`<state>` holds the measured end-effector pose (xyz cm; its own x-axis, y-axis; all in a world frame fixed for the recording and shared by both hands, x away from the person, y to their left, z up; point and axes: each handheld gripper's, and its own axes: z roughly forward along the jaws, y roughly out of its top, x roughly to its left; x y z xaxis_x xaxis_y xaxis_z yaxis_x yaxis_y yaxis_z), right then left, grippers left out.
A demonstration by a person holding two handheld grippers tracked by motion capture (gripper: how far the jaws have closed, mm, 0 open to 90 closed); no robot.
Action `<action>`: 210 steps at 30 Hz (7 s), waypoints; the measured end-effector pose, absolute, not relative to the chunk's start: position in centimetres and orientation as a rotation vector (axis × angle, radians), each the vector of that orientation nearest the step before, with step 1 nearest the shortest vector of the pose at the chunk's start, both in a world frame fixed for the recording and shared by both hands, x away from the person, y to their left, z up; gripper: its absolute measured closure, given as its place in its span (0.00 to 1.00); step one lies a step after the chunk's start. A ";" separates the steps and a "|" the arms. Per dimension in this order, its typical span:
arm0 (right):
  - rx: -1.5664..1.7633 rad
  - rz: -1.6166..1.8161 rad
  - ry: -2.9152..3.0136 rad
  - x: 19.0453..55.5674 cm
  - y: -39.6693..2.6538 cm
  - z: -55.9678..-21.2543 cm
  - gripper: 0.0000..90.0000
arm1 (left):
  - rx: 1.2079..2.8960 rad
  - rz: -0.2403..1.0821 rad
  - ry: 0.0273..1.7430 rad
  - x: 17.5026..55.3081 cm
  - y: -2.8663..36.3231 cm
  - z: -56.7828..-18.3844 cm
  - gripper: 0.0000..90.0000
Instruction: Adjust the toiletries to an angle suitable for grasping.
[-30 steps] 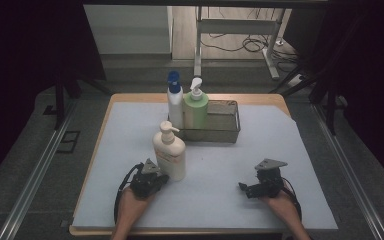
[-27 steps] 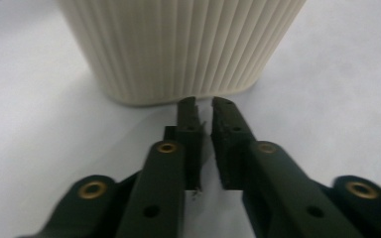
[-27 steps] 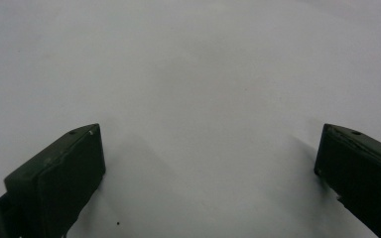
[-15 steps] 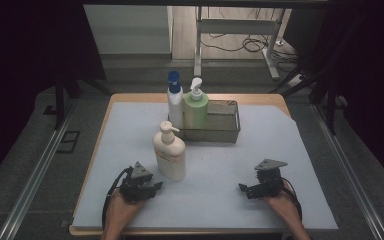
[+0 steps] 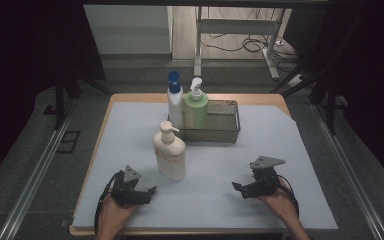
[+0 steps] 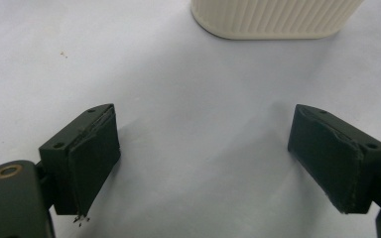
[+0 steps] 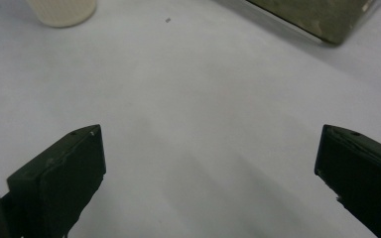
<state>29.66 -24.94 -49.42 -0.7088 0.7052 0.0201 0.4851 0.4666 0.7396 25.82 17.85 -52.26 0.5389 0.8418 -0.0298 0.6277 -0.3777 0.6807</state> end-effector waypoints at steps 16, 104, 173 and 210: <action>0.899 1.176 2.483 30.3 -20.7 -46.8 0.00 | 2.131 0.429 1.180 25.8 17.9 -52.4 0.14; 0.698 1.168 2.551 32.7 -4.6 -41.3 0.41 | 2.122 0.424 1.184 25.9 17.9 -52.4 0.14; 1.101 1.139 2.245 37.5 -19.4 -33.9 0.41 | 2.123 0.422 1.182 25.9 17.9 -52.4 0.14; 1.211 1.129 2.083 43.6 -18.6 -33.6 0.42 | 2.126 0.420 1.181 25.9 17.9 -52.4 0.14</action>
